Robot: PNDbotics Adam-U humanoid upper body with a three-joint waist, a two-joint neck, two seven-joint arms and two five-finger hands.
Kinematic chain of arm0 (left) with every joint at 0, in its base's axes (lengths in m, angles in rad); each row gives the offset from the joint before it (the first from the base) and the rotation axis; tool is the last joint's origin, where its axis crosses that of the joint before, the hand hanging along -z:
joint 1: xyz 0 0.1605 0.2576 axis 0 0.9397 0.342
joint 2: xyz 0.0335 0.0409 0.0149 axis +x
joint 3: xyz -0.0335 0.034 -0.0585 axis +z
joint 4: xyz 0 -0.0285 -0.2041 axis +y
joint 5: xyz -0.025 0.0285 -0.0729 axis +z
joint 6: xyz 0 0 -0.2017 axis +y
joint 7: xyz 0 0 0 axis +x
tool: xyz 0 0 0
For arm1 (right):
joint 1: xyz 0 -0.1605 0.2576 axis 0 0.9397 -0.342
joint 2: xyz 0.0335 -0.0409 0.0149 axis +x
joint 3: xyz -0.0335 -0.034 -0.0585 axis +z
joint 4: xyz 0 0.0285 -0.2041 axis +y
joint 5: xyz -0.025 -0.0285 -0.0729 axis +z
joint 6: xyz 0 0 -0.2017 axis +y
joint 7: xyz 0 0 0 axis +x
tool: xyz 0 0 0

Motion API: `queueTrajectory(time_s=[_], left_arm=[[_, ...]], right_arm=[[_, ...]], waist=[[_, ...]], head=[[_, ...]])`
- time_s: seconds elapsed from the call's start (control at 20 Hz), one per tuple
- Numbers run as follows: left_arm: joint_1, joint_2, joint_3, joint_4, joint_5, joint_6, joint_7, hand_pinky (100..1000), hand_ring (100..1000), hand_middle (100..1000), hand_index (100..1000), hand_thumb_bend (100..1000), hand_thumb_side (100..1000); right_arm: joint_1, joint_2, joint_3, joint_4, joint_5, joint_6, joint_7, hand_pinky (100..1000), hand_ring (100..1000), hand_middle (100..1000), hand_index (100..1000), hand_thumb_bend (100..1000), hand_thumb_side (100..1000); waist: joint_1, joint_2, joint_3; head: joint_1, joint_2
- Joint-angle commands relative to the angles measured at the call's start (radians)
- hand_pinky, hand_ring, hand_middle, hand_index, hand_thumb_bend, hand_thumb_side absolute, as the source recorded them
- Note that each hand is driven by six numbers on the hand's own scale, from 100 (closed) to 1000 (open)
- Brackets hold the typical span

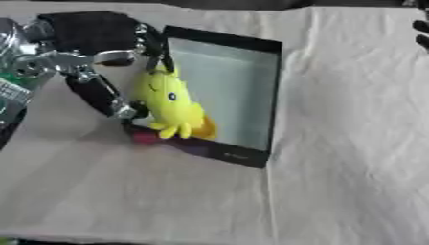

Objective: Pick up objects on the table and place them in the box.

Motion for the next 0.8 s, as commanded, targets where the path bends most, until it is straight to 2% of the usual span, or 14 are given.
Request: queueTrajectory(time_s=[0.05,0.1,0.15,0.2,0.3,0.35,0.4,0.55,0.65,0.8], left_arm=[[-0.008,0.034,0.033,-0.001,-0.002,0.016,0.007,918,870,861,931,812,703],[-0.008,0.033,0.047,-0.003,-0.006,0.025,0.03,908,863,856,930,875,752],[-0.007,0.032,0.064,-0.008,-0.012,0.036,0.064,907,862,856,930,879,755],[-0.009,0.032,0.085,-0.018,-0.032,0.042,0.106,890,848,848,923,815,717],[-0.007,0.019,0.143,-0.027,-0.021,0.091,0.23,851,814,825,899,686,639],[-0.004,0.012,0.175,-0.028,0.006,0.124,0.303,835,801,814,888,659,638],[-0.001,0.005,0.206,-0.027,0.049,0.159,0.375,796,771,789,857,582,628],[0.018,-0.001,0.298,-0.031,0.236,0.239,0.59,752,740,766,828,503,586],[0.032,0.004,0.343,-0.029,0.357,0.266,0.717,720,717,752,819,509,571],[0.044,0.007,0.373,-0.022,0.451,0.28,0.874,693,689,727,801,524,529]], right_arm=[[-0.01,-0.023,-0.012,-0.009,-0.007,-0.003,-0.002,926,840,844,868,482,538],[-0.01,-0.023,-0.013,-0.009,-0.007,-0.003,-0.002,926,840,844,868,482,537],[-0.01,-0.024,-0.013,-0.01,-0.007,-0.002,-0.002,926,840,844,868,482,537],[-0.009,-0.024,-0.014,-0.01,-0.007,-0.003,-0.003,925,840,844,868,481,536],[-0.008,-0.026,-0.018,-0.014,-0.009,-0.004,-0.005,925,840,844,868,481,535],[-0.007,-0.027,-0.021,-0.017,-0.01,-0.006,-0.006,925,840,844,868,481,534],[-0.006,-0.028,-0.024,-0.02,-0.011,-0.008,-0.009,925,840,844,868,480,533],[0.0,-0.034,-0.036,-0.031,-0.016,-0.014,-0.019,924,840,843,867,480,530],[0.006,-0.039,-0.043,-0.036,-0.018,-0.017,-0.026,924,840,843,867,480,530],[0.009,-0.037,-0.048,-0.036,-0.022,-0.019,-0.035,923,840,843,867,481,530]], waist=[[-0.001,-0.027,0.003],[-0.002,-0.029,0.004],[-0.003,-0.03,0.005],[-0.005,-0.032,0.006],[-0.008,-0.035,0.01],[-0.01,-0.037,0.012],[-0.011,-0.039,0.015],[-0.016,-0.044,0.027],[-0.018,-0.046,0.037],[-0.021,-0.045,0.042]], head=[[0.002,-0.001],[0.002,-0.001],[0.001,-0.001],[-0.001,-0.001],[-0.006,-0.001],[-0.008,-0.001],[-0.01,-0.001],[-0.016,-0.001],[-0.021,-0.001],[-0.018,-0.001]])
